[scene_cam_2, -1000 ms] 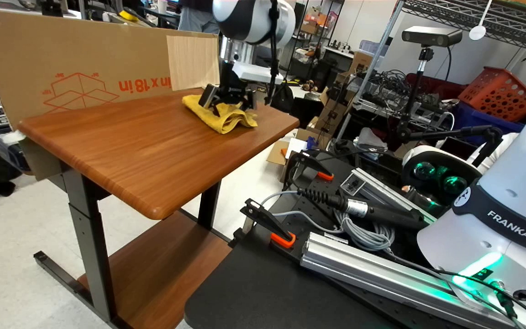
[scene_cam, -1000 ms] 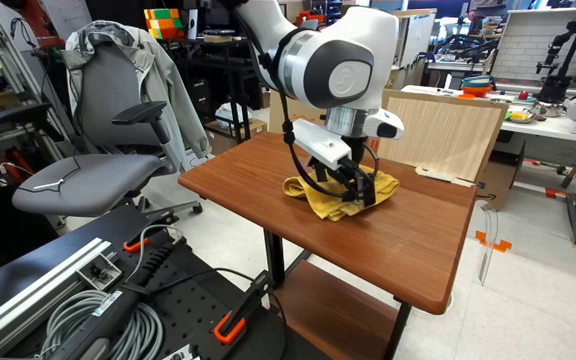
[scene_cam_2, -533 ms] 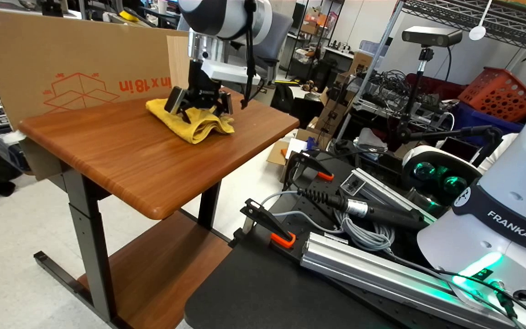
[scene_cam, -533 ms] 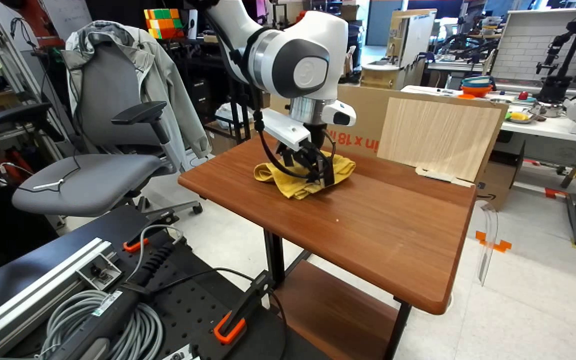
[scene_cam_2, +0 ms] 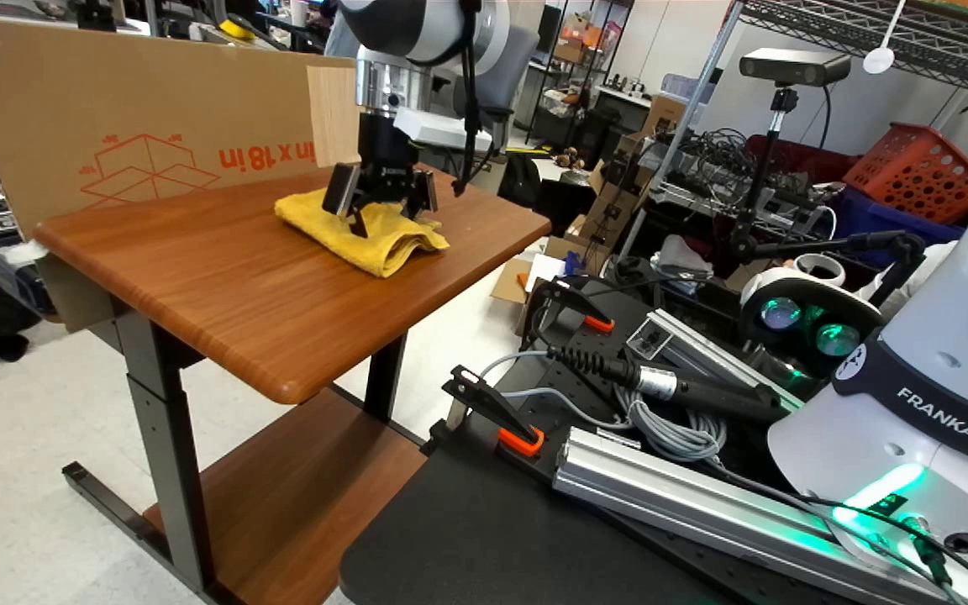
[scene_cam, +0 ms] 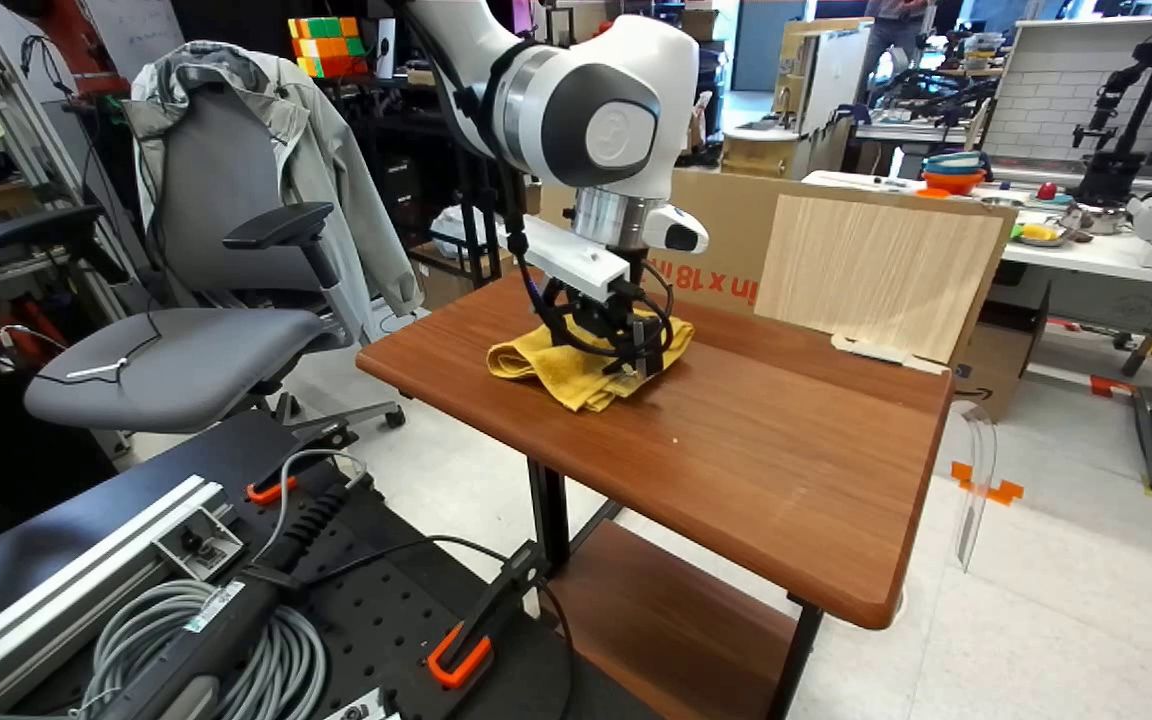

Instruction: Wipe the table with the towel

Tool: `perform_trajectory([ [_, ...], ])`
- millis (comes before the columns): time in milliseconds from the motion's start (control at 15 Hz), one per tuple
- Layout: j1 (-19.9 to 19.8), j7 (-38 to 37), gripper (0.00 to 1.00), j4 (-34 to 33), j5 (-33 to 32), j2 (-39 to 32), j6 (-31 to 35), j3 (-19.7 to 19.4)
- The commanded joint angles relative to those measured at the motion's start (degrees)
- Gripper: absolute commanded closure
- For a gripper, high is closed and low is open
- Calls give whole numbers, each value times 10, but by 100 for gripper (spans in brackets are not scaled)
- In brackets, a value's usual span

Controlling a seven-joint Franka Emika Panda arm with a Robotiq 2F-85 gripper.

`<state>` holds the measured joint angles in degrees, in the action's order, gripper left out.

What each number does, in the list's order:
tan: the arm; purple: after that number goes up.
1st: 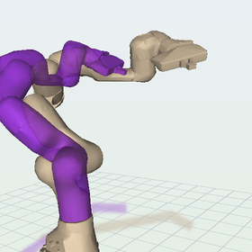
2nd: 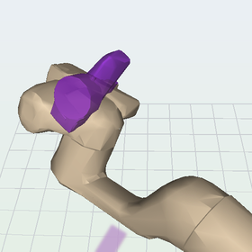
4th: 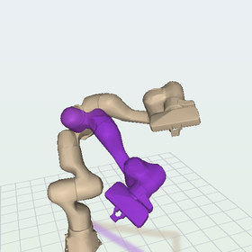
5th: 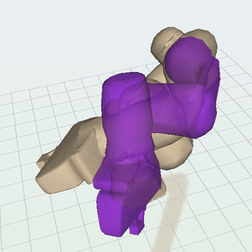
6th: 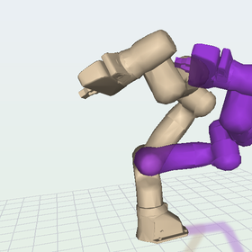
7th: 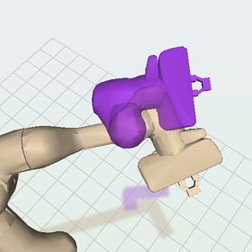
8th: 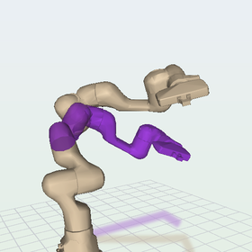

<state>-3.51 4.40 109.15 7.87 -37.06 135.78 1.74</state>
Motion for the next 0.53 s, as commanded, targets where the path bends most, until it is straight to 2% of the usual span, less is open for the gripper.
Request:
perform_trajectory([
  [0,-2,-9,0,-14,5,-12,12,0],
  [200,15,-19,0,-20,-1,-34,21,6],
  [467,40,8,0,35,-12,-16,35,31],
])
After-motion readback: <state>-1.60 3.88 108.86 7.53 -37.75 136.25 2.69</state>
